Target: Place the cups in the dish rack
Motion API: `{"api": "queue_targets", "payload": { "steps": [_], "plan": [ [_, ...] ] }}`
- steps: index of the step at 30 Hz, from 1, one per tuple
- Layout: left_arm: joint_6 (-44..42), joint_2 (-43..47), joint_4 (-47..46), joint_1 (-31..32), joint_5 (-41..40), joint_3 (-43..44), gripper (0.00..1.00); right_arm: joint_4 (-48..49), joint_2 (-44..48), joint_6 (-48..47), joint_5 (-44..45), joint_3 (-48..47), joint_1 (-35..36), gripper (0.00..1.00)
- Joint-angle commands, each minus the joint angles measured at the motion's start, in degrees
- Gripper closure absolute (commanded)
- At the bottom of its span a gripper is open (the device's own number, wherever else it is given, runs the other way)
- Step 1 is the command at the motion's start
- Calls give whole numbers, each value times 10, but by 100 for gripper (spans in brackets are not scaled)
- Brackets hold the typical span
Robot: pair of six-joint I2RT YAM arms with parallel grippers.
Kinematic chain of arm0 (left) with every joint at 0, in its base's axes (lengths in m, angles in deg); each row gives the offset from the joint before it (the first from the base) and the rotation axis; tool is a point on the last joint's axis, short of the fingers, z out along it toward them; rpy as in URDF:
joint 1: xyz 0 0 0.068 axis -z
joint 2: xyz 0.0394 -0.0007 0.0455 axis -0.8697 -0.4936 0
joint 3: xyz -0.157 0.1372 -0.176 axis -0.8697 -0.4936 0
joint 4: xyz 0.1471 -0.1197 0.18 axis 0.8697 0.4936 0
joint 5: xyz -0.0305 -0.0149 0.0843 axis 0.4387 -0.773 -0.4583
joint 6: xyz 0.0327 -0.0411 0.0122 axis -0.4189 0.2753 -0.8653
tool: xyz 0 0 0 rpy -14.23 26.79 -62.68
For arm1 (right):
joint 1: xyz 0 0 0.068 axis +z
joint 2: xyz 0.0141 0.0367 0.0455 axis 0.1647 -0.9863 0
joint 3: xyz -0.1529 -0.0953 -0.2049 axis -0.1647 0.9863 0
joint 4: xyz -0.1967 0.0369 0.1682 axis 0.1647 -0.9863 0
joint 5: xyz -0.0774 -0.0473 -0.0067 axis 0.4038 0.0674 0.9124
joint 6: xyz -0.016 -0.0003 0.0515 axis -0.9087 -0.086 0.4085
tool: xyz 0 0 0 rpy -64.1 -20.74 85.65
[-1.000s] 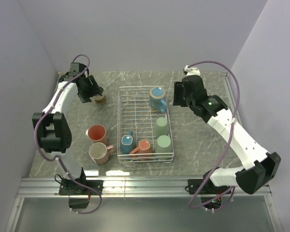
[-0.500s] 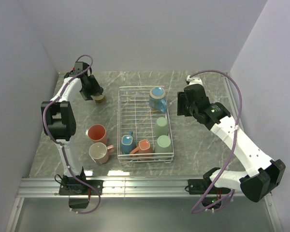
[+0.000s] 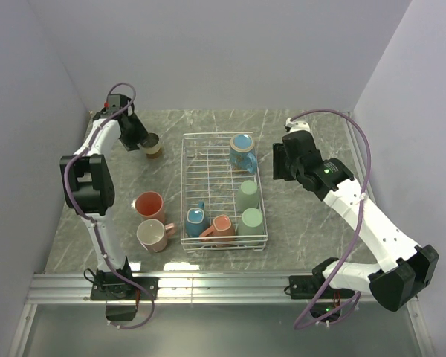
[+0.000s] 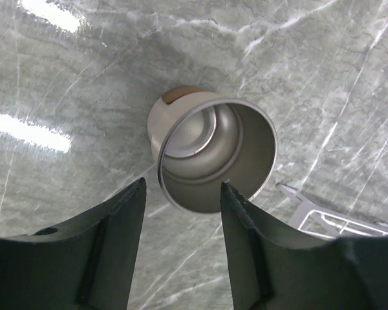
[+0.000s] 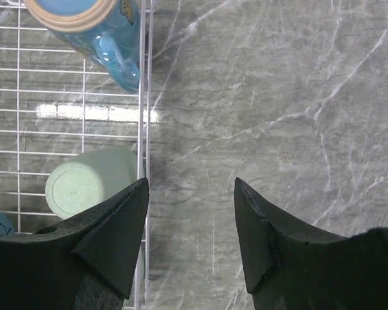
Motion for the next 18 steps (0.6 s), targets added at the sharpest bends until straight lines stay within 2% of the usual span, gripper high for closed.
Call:
{"api": "queue_targets", "payload": {
  "steps": [1,4,7,8,10,16,18],
  "plan": [
    [3,-20,-27,0,13,-8,46,4,4,-8,5,3,-3,38],
    [4,-37,-30,-1,22,-5,52,3,3,-13,3,1,-4,39],
    [3,-45,-31,-1,26,1,69,-1,6,-14,0,-1,-3,39],
    [3,-45,-30,-1,28,4,82,-2,7,-13,0,-2,-3,39],
    [4,-43,-18,-4,39,14,99,-5,6,-13,-4,-6,-3,39],
    [27,16,-30,-12,100,24,100,-13,-3,-17,-19,-41,-4,41],
    [51,48,-61,-15,154,5,100,-15,-8,-16,-49,-70,-2,41]
  ]
}}
